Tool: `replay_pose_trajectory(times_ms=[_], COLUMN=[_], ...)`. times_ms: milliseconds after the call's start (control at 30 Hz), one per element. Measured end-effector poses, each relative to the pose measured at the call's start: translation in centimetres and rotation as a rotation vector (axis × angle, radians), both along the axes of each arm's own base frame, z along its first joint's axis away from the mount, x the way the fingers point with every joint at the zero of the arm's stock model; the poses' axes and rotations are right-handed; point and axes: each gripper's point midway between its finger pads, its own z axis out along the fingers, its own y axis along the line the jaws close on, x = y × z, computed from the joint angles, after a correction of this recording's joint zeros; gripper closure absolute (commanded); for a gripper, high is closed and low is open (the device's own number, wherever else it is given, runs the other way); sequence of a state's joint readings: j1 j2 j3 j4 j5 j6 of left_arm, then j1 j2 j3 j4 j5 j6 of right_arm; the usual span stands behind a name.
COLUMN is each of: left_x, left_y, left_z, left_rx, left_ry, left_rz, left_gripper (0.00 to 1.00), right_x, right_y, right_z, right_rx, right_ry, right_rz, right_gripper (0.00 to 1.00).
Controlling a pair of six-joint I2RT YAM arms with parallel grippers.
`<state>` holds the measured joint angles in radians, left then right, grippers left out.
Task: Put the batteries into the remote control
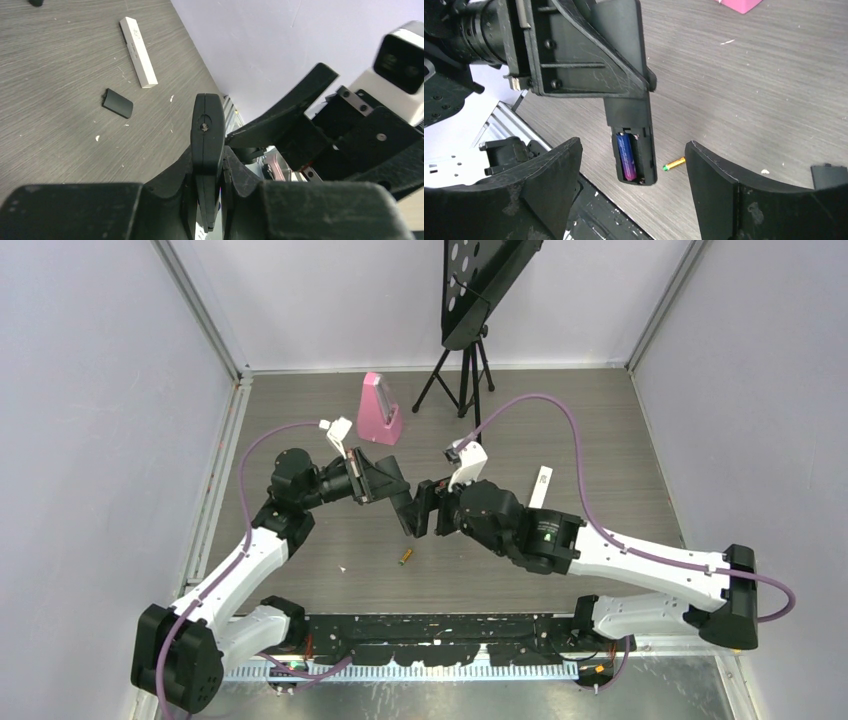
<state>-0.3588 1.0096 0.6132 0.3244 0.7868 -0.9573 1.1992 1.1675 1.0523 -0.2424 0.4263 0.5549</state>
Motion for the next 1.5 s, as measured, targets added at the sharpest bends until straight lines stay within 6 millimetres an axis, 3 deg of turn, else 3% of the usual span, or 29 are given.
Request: replay_pose_trajectory(times_ms=[133, 367, 633, 867, 1033, 1367, 1500], left_x=[-0.6, -2.0, -3.1, -3.5, -3.7, -3.4, -3.3], left_y=[-0.2, -0.6, -0.7, -0.7, -0.7, -0.5, -0.5], left_z=[0.6, 2.4, 4.3, 4.7, 4.7, 4.7, 4.8], left_rx=[-0.018, -0.069, -0.13, -0.145, -0.147, -0.149, -0.15], left_ry=[-0.021, -0.071, -0.111, -0.123, -0.119, -0.115, -0.118], left_rz=[-0.043, -0.123, -0.182, -0.206, -0.214, -0.2, -0.197], left_gripper=[1.0, 1.0, 1.0, 1.0, 1.0, 1.0, 1.0], right_x=[-0.6, -2.1, -3.5, -3.5, -3.3, -2.9, -2.8], right_y=[-1.0, -1.0, -0.5, 0.0, 0.3, 1.3, 1.3], right_z=[-0.6, -1.0, -0.6, -0.2, -0.5, -0.5, -0.4], right_rx=[0.056, 0.133, 0.164, 0.178, 0.176, 0.191, 0.207], right_ry=[0.037, 0.072, 0.071, 0.052, 0.056, 0.068, 0.08], right_rz=[0.003, 0.087, 0.178, 0.197, 0.199, 0.217, 0.226], right_gripper=[0.19, 0.36, 0.38, 0.5, 0.51, 0.75, 0.73])
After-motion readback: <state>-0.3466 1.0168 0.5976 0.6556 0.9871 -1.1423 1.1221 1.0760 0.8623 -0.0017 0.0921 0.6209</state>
